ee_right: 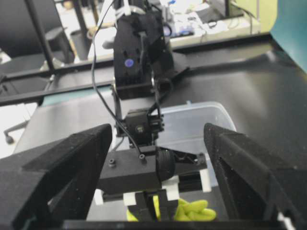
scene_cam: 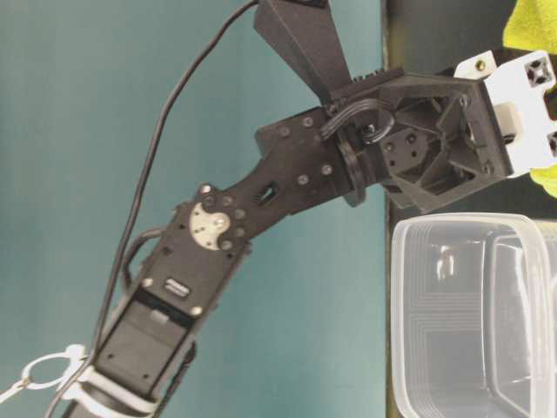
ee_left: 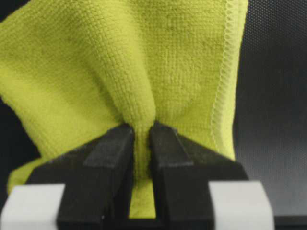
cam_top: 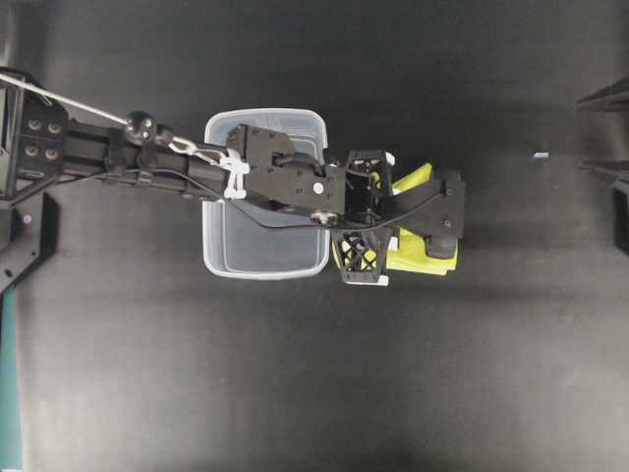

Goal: Place the yellow towel into the container with the left arm.
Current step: 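Lower the open left gripper onto the towel's edge and close it, then lift the towel with the left gripper and carry it left over the container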

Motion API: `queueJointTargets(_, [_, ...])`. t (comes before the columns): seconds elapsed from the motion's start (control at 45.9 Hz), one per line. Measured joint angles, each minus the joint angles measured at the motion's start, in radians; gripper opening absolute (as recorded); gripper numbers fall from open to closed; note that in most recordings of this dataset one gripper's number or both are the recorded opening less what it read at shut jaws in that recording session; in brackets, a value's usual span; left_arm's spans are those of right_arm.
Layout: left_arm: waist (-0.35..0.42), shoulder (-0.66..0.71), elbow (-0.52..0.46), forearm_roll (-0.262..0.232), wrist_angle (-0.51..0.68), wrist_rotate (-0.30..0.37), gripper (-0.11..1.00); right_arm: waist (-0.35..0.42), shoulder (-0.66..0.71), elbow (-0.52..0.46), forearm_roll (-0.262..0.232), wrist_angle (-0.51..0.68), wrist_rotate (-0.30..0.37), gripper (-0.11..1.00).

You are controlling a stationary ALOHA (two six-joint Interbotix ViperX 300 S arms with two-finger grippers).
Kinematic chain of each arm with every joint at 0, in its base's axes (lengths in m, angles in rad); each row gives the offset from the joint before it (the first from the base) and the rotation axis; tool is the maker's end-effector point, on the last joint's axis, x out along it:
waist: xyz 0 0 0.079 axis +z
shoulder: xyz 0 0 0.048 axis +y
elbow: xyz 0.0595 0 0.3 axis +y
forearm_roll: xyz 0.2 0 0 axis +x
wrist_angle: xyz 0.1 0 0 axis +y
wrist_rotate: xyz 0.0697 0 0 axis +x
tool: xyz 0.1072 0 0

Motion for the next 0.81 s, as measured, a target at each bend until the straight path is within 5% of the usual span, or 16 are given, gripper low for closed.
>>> queueJointTargets(0.458, [-0.003, -0.377, 0.021, 0.000, 0.130, 0.008, 0.07, -0.006, -0.031, 0.000, 0.000, -0.003, 0.000, 0.75])
queueJointTargets(0.807, [0.043, -0.669, 0.330, 0.000, 0.183, 0.052, 0.07, -0.006, -0.035, 0.000, 0.002, -0.002, 0.066, 0.74])
